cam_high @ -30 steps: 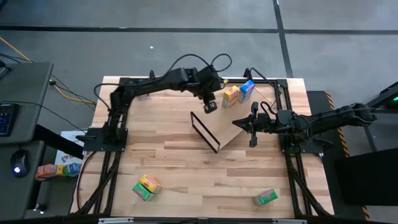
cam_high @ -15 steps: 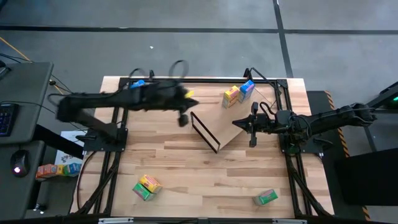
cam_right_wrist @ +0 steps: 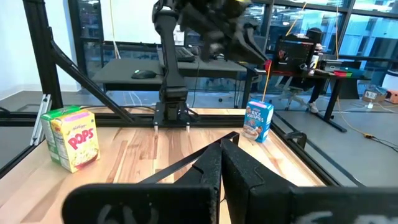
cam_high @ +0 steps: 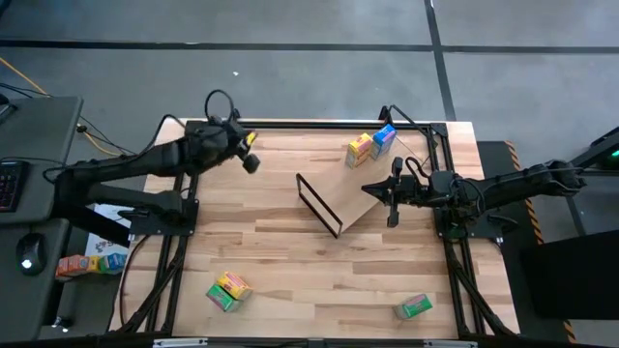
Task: Stack cereal on shelf
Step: Put the blue cereal box on the shelf aligned with the blue cereal box
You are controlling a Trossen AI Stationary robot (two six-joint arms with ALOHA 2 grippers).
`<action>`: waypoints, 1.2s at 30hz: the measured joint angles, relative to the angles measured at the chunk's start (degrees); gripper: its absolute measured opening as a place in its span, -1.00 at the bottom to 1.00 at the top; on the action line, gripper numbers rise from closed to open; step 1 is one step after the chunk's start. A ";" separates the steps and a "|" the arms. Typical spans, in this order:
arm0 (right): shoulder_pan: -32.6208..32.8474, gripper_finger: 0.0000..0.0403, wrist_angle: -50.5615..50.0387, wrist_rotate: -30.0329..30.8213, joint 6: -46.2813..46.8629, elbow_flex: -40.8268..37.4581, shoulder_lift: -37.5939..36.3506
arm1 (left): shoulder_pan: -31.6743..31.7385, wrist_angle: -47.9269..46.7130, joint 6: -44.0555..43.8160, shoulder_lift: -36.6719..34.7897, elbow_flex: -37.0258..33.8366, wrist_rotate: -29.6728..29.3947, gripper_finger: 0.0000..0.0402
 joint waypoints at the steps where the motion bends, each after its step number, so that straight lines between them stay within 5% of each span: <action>1: 0.00 -1.00 -0.02 0.01 -0.01 0.00 0.00 | 2.50 -1.52 -0.06 0.70 0.00 0.06 -0.59; 6: 0.00 -1.00 -0.97 -0.02 0.58 0.00 0.02 | 16.15 -10.50 -4.09 5.52 -0.04 1.85 -0.21; 15: 0.00 -1.00 -1.97 -0.12 -0.19 0.00 0.01 | 31.46 -19.52 -4.57 10.45 -0.04 15.39 0.22; 36: 0.00 -1.00 -1.95 -0.15 -0.05 0.00 0.02 | 35.34 -20.77 1.42 22.27 2.93 4.51 0.34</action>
